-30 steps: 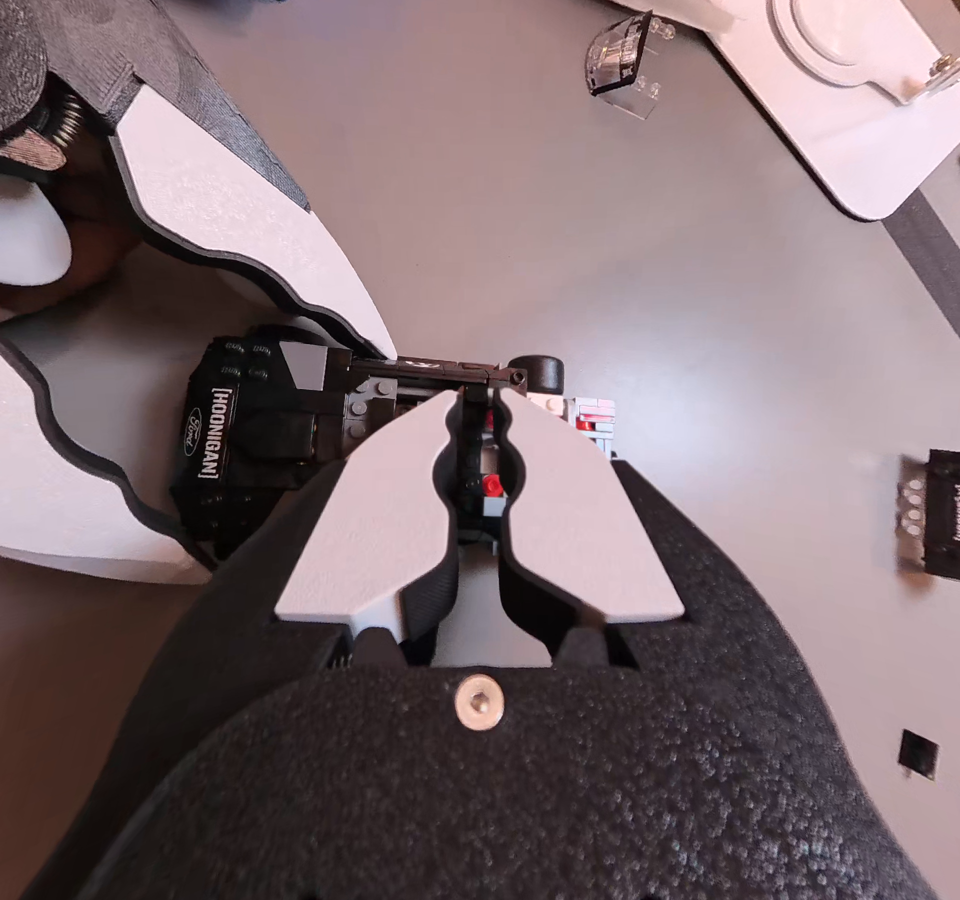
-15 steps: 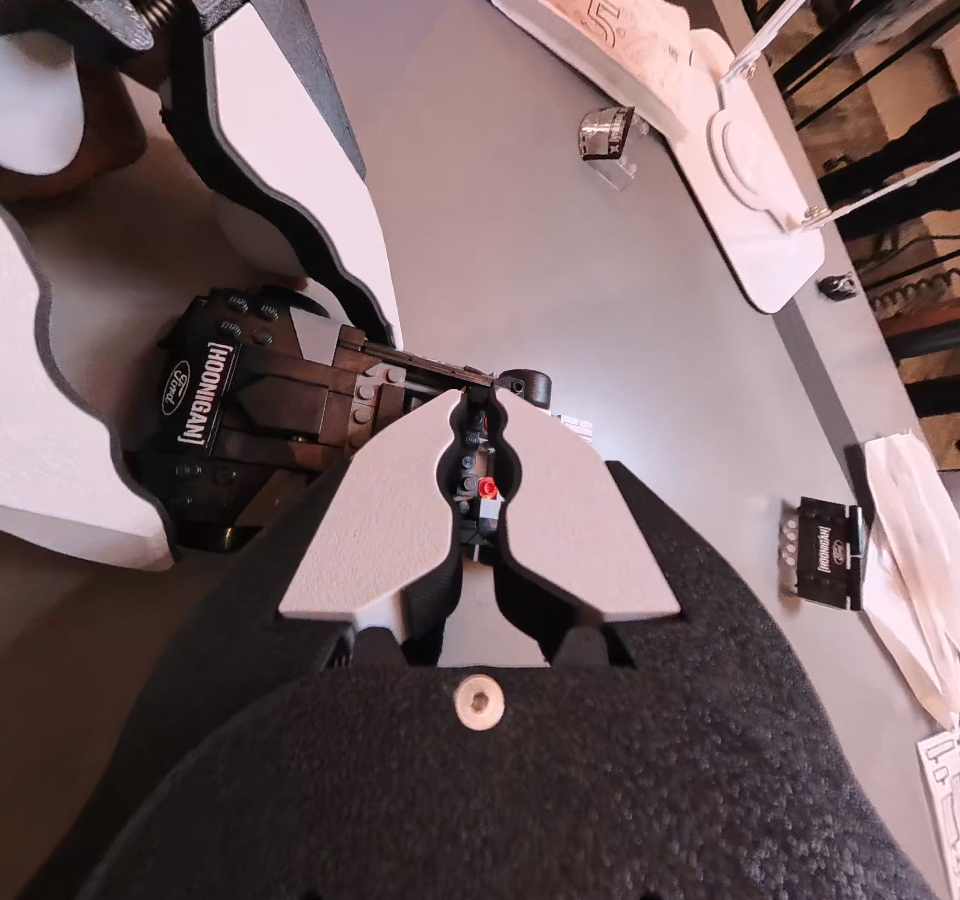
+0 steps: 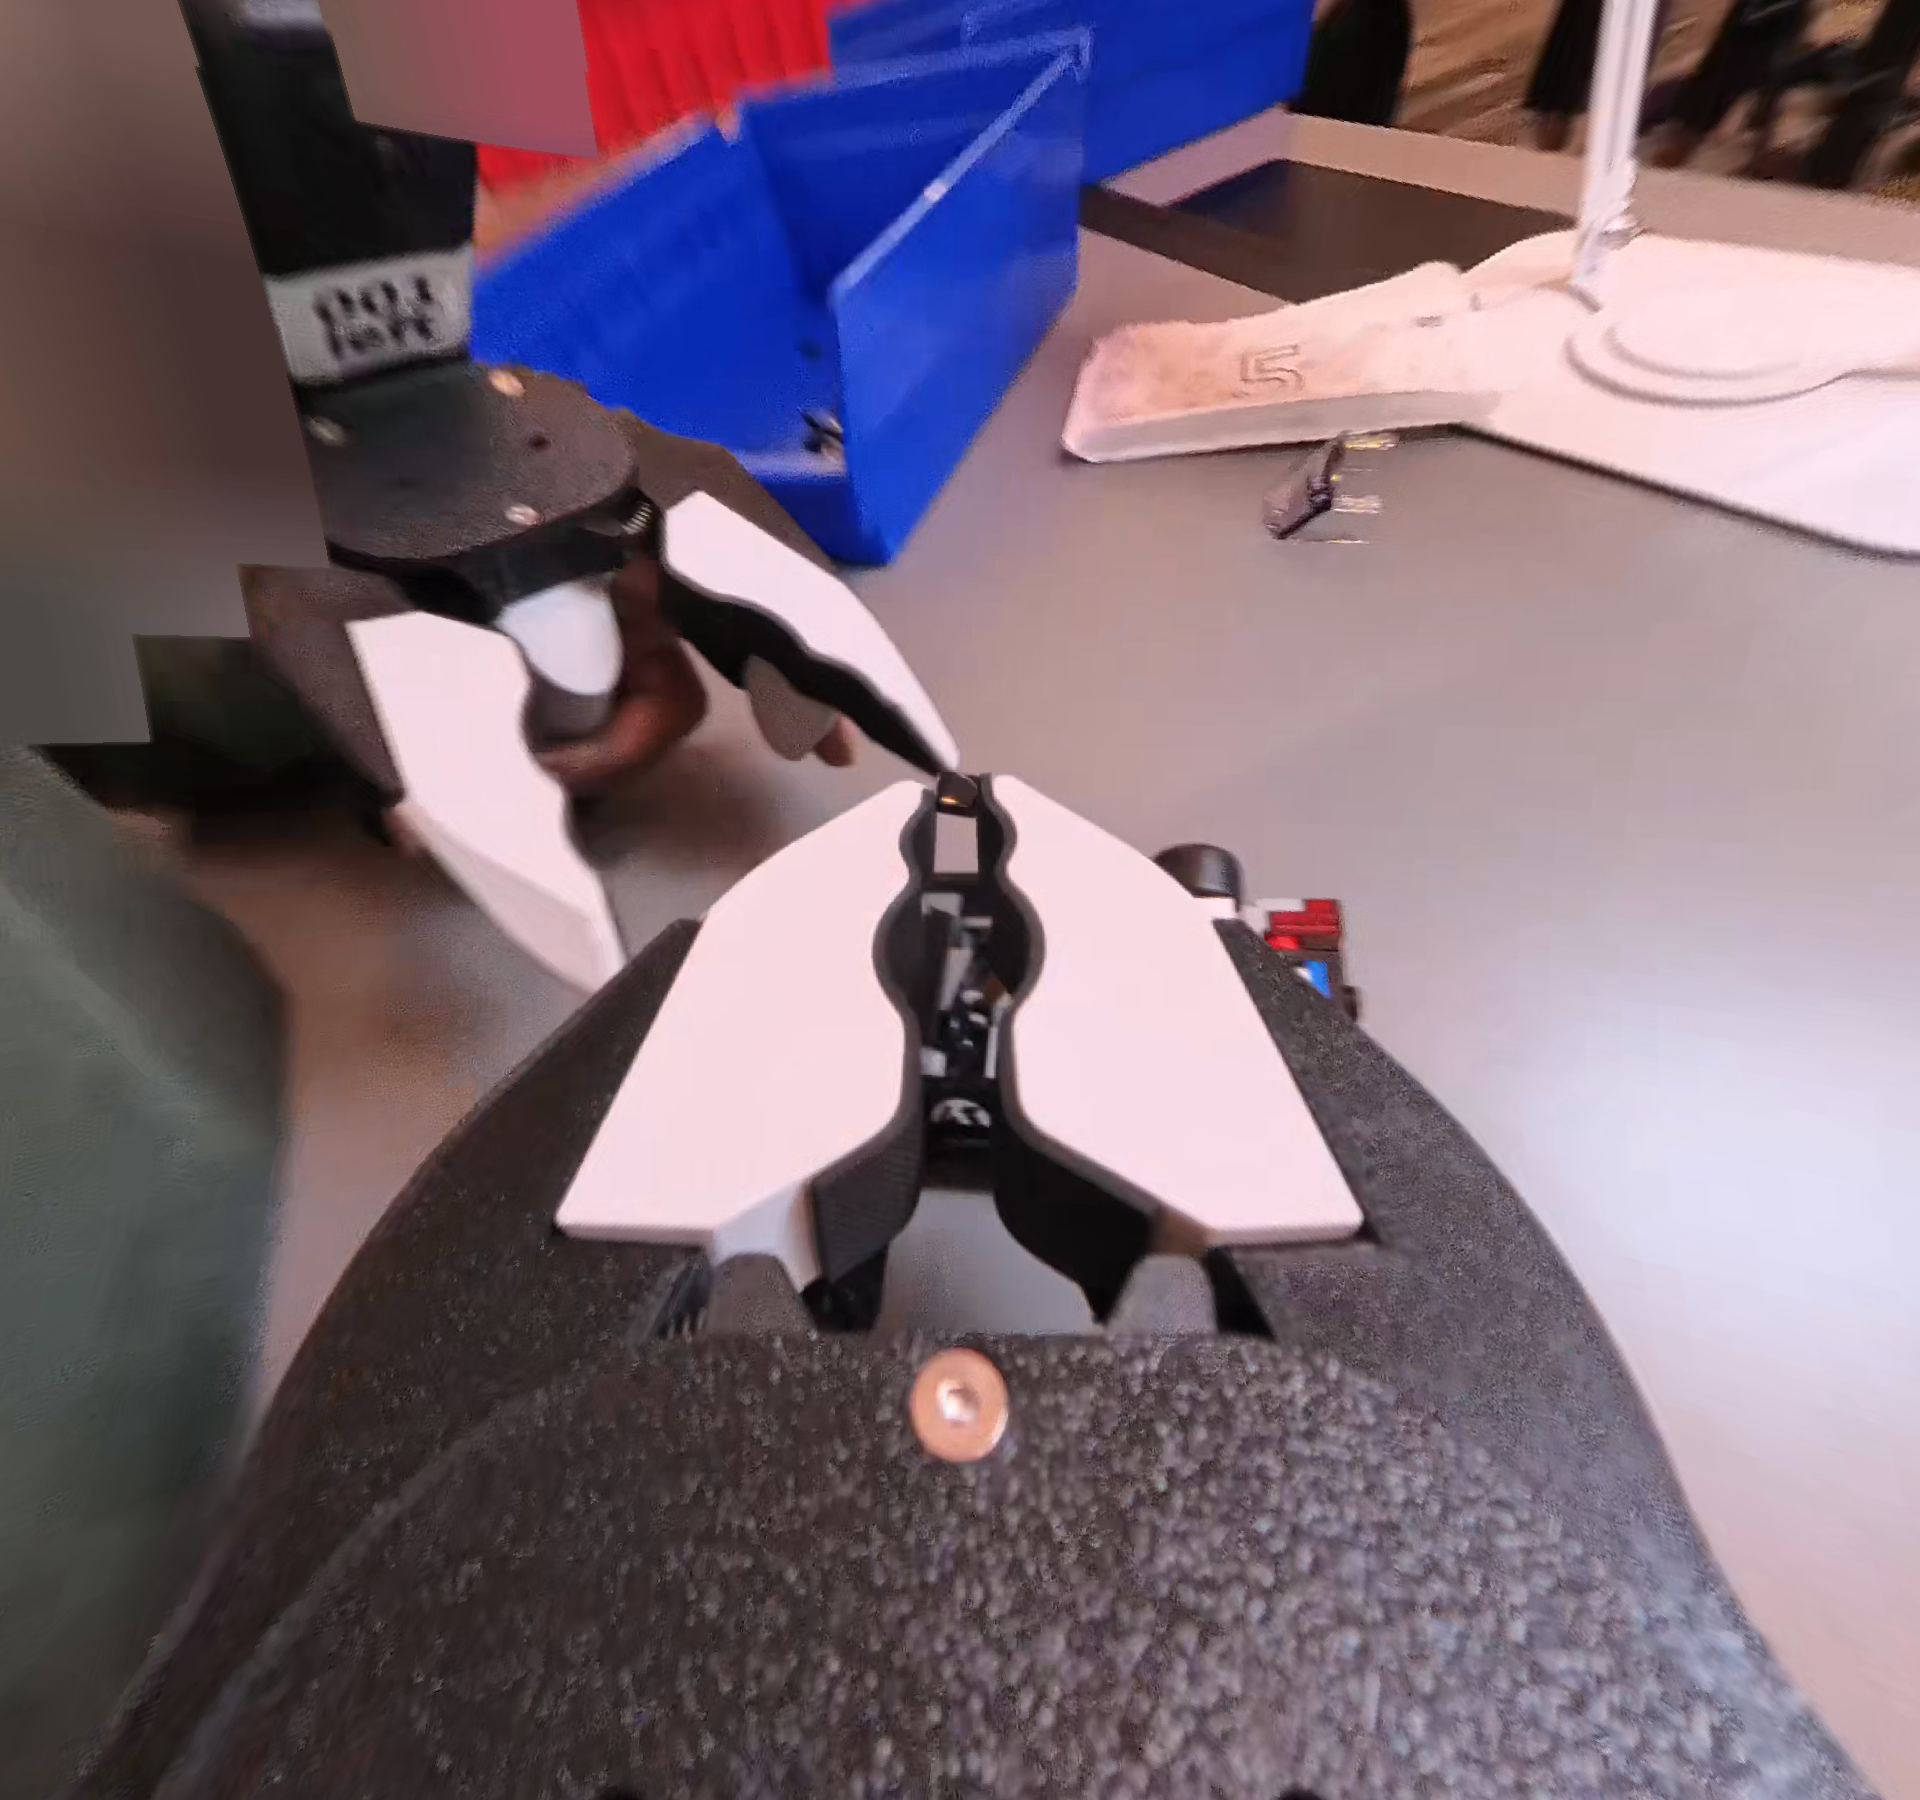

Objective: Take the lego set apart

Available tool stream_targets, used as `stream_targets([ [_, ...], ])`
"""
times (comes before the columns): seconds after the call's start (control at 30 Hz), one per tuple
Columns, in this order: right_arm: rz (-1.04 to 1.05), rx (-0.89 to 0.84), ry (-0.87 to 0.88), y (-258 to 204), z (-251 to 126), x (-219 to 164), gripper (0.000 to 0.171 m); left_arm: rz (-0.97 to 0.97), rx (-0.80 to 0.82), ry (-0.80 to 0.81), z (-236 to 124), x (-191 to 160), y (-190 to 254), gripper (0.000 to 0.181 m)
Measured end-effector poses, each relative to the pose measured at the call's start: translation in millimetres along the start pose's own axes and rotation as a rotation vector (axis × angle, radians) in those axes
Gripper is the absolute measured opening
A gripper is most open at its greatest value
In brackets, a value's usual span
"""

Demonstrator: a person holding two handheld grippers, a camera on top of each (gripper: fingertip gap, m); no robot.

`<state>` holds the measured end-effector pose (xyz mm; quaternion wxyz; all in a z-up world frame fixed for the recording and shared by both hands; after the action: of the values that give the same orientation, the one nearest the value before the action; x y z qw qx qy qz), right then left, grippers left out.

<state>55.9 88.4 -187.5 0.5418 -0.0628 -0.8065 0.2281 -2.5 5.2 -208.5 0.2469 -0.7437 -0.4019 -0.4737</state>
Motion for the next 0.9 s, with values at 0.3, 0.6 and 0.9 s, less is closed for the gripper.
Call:
stream_targets([
  [0.3, 0.585, 0.513, 0.049, -21.6, -3.4, 7.1, 0.008, 0.366, 0.190, 0.140, -16.4, 25.3, 4.8, 0.036],
  [0.6, 0.611, 0.592, 0.001, -39.0, 2.5, 2.8, 0.008, 0.545, 0.271, 0.181, -26.9, 38.9, 19.7, 0.008],
  [0.9, 0.351, 0.368, 0.083, -20.4, -19.8, 19.7, 0.030, 0.484, 0.567, -0.064, -96.1, 33.6, -49.8, 0.008],
])
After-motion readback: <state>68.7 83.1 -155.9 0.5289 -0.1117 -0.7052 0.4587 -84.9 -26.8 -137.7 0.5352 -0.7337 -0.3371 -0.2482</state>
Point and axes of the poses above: each gripper's, where its closed fingertips meet, z out along the fingers, x out of its top, y = z × x across the jaws, the point moved 5 cm from there along -z, back along the fingers, and after that the axes turned 13 degrees about z, right-handed, at the moved point
